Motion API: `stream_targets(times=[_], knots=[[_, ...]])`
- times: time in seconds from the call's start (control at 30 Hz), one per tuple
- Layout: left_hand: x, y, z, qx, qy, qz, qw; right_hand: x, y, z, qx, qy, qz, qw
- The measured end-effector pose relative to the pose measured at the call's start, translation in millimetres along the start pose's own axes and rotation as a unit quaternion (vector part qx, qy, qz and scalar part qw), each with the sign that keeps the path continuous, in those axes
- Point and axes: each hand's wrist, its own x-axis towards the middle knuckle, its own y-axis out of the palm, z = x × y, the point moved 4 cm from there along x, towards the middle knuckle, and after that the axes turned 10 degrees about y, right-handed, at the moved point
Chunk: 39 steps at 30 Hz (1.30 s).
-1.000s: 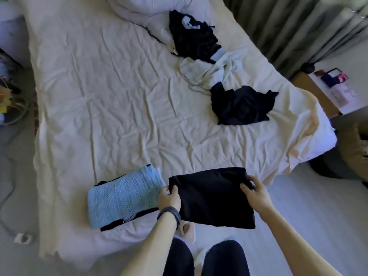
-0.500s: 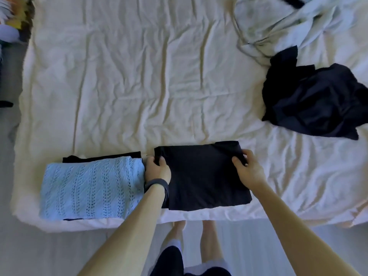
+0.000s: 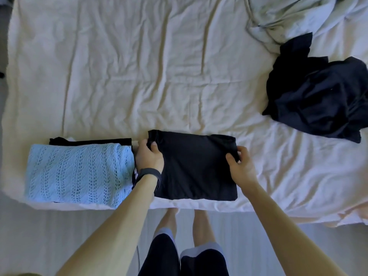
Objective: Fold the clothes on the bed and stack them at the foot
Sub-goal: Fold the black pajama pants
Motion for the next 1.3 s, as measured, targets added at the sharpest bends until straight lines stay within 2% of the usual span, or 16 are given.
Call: stream_targets(times=[0.17,0.23,0.3,0.37,0.43,0.53,0.73,0.97,1.13,1.3], knots=[[-11.1,1.8,-7.8,0.039,0.005,0.021,0.999,-15.6,-1.4,6.2,-0.018,-0.042,-0.029,0.999],[-27.0,1.0,-20.2,0.114,0.098,-0.023,0.988,-29.5,-2.5,5.3,-0.053,-0.086,-0.093,0.991],[-48.0,8.1,-36.8,0.198,0.260,-0.037,0.944,-49.4,2.5,7.7,-0.143,-0.165,-0.214,0.952],[-64.8,27.3,-37.0,0.248,0.380,0.024,0.891,-63.0,20.6,9.9,-0.252,-0.254,-0.268,0.895],[-68.9,43.8,-19.3,0.286,0.421,0.083,0.857,-57.5,37.3,2.5,-0.339,-0.295,-0.247,0.859],[-48.5,51.9,11.7,0.313,0.417,0.110,0.846,-30.1,46.3,-14.6,-0.386,-0.281,-0.216,0.851],[-21.5,63.2,38.5,0.344,0.437,0.112,0.823,-0.8,59.6,-35.8,-0.395,-0.288,-0.224,0.843],[-27.7,47.4,25.2,0.370,0.395,0.147,0.828,-5.3,57.3,-29.6,-0.422,-0.252,-0.184,0.851],[-36.3,20.4,4.4,0.419,0.388,0.168,0.804,-25.0,33.7,-16.0,-0.461,-0.252,-0.162,0.836],[-41.6,19.0,-27.5,0.441,0.366,0.181,0.799,-33.1,-12.6,-30.9,-0.463,-0.215,-0.121,0.851]])
